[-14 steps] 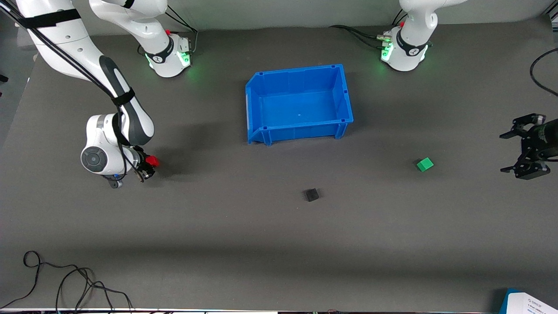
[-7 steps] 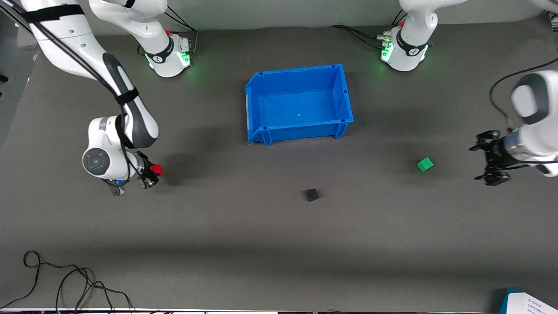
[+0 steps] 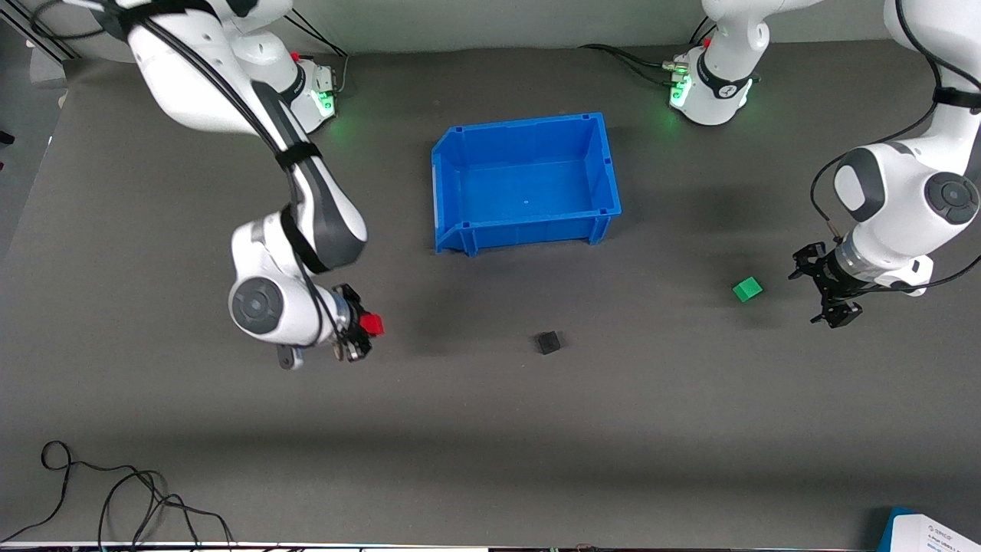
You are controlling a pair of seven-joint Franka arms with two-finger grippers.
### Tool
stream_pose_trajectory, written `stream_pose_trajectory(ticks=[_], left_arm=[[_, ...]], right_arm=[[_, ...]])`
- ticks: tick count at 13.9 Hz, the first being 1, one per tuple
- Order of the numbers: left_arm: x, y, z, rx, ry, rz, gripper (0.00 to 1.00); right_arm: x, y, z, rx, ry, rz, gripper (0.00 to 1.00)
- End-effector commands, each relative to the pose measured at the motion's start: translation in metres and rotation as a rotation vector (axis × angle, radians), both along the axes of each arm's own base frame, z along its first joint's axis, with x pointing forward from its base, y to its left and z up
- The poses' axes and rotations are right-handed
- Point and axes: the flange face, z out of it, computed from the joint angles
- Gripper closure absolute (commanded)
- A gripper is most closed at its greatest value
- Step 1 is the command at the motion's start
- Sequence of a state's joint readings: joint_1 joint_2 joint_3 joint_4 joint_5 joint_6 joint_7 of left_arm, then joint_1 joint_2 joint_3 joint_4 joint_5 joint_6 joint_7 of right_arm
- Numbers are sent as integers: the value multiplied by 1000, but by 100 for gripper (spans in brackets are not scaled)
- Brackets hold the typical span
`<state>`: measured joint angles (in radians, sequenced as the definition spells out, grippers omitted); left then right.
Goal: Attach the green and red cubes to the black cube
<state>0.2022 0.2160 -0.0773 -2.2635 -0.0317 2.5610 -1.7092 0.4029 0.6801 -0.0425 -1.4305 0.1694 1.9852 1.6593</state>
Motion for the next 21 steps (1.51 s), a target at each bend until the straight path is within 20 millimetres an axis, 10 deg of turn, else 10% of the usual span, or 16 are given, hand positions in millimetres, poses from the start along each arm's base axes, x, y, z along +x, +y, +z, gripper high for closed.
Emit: stream_pose_trajectory(ticks=[1, 11, 21], left_arm=[[-4, -5, -13, -2, 34, 93, 0], [-17, -39, -46, -9, 191, 135, 3], [-19, -59, -84, 1, 199, 106, 7]], right_arm=[[29, 38, -29, 14, -21, -32, 83], [8, 199, -74, 230, -241, -216, 86], [-23, 243, -99, 283, -239, -227, 86]])
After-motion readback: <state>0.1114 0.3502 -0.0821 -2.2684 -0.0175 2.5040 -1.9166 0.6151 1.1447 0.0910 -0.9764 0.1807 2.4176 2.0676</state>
